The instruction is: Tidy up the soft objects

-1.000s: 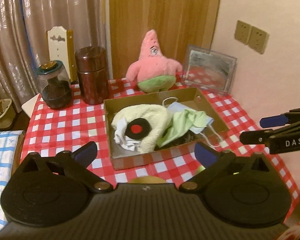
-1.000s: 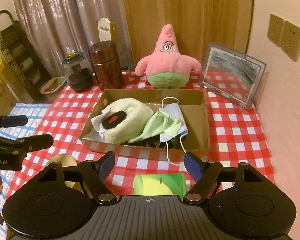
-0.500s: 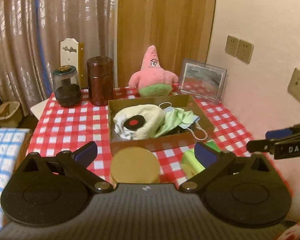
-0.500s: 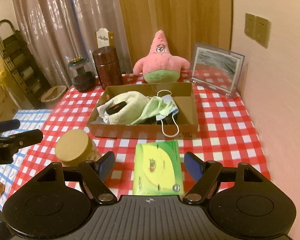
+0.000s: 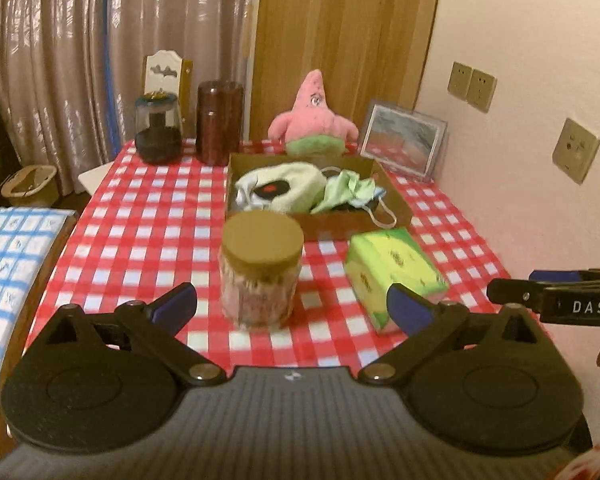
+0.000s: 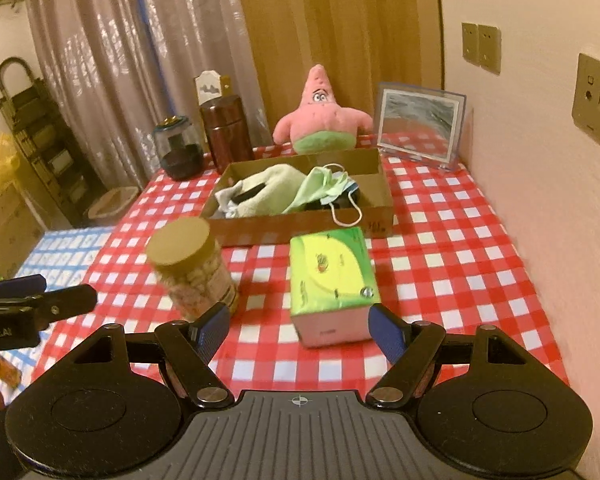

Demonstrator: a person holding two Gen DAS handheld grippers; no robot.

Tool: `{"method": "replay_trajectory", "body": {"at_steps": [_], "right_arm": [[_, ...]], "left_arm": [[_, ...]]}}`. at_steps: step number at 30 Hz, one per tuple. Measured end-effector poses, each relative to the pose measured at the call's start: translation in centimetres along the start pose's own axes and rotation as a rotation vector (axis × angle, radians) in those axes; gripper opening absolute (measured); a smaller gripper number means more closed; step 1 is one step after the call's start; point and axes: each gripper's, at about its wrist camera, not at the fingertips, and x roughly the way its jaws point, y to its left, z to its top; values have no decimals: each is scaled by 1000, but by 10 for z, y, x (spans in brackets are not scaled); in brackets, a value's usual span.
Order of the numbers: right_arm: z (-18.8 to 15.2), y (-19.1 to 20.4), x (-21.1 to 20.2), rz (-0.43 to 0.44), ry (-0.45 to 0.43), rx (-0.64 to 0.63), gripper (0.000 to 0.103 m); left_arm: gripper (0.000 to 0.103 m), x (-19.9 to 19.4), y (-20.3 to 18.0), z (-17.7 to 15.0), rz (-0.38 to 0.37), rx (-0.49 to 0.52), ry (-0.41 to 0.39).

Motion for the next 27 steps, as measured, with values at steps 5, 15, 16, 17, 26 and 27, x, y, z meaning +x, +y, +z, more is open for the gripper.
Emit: {"method": "replay_trajectory", "body": {"at_steps": [5,15,16,17,26,27], "right_arm": [[-20,11,-16,-11,0,-24,76],[-57,27,-43,-17,5,-50,76],[-61,28,-45,-15,6,-47,76],[-65,28,-47,-11,9,-44,76],[-83,35,-55,-23,10,-60,76],[-84,35,-56,-23,11,-60,76]], "left_arm": [[97,-12,-3,-28,26,-2,21],[97,-40,-14,-65,48,-4,43],[97,-43,-14,-68,45,-7,48],[97,-45,-13,-72,42,-11,56],[97,-53,-18,-91,33,-28,91],[97,-53,-18,-92,33,-27,92]]}}
